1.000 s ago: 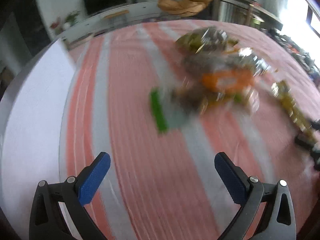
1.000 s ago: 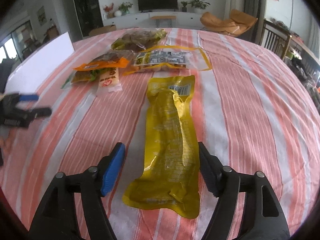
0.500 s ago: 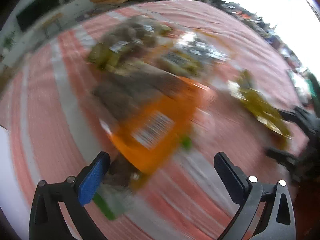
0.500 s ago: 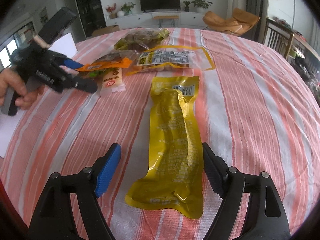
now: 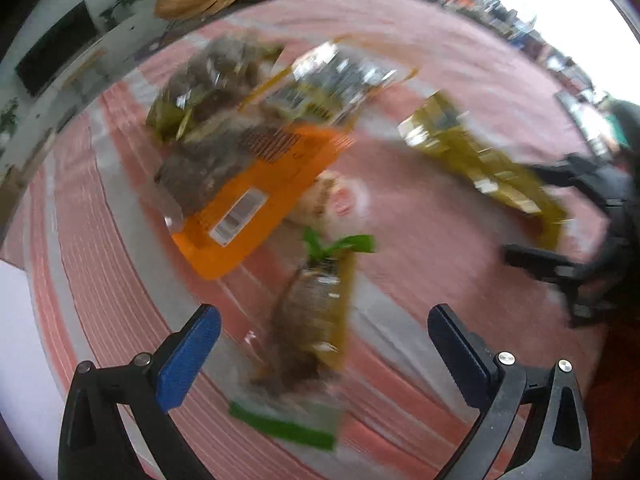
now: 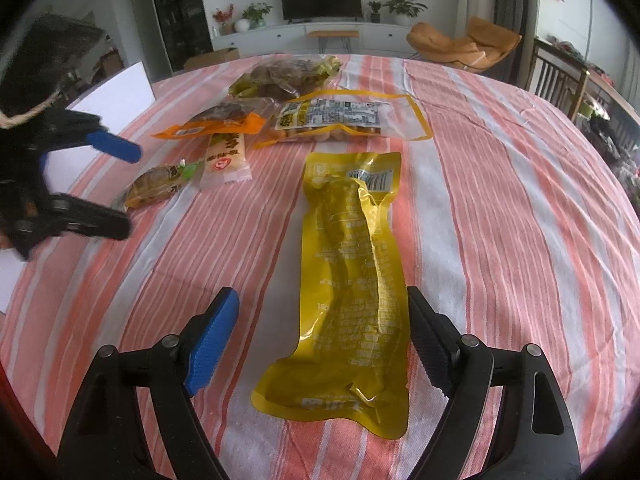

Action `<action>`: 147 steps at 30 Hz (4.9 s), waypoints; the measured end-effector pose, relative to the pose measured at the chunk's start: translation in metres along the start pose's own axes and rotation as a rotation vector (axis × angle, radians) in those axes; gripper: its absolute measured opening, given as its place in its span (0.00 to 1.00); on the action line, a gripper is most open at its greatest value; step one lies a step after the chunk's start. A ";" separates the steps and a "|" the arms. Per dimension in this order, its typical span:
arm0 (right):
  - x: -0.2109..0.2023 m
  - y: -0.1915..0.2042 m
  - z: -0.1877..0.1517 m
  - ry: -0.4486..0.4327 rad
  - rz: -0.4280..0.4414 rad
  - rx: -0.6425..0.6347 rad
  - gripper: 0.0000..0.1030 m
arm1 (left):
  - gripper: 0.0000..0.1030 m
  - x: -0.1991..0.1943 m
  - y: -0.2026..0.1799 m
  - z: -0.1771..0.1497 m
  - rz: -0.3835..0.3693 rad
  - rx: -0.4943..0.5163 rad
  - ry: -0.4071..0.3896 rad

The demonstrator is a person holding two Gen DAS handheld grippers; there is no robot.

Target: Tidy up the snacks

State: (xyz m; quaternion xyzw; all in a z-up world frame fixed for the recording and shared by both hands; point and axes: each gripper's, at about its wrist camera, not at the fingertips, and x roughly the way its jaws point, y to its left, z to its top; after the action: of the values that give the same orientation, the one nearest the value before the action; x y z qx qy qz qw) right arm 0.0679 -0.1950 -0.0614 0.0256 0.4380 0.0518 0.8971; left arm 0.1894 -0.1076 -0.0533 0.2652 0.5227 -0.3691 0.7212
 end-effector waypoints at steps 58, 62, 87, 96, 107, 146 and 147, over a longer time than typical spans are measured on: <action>-0.044 0.202 0.098 -0.030 0.429 -0.132 0.81 | 0.84 -0.255 0.157 -0.355 0.227 -1.124 -0.684; -0.030 0.093 0.055 -0.049 0.098 -0.071 0.81 | 0.86 -0.251 0.110 -0.289 0.133 -0.935 -0.695; 0.005 -0.035 0.008 0.014 -0.187 0.144 0.92 | 0.95 -0.024 0.030 -0.114 0.241 -0.671 -0.336; 0.004 -0.035 0.008 0.015 -0.187 0.143 0.93 | 1.00 -0.019 0.022 -0.105 0.294 -0.610 -0.280; 0.005 -0.035 0.009 0.016 -0.182 0.143 0.94 | 1.00 -0.019 0.023 -0.105 0.293 -0.610 -0.280; 0.004 -0.035 0.008 0.018 -0.179 0.139 0.96 | 1.00 -0.018 0.023 -0.105 0.293 -0.609 -0.279; 0.004 -0.035 0.008 0.018 -0.179 0.139 0.96 | 1.00 -0.018 0.023 -0.105 0.293 -0.609 -0.279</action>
State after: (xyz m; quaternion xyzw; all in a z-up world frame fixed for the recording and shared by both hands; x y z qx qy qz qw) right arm 0.0791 -0.2294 -0.0629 0.0481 0.4493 -0.0591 0.8901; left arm 0.1459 -0.0089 -0.0688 0.0576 0.4617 -0.1220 0.8767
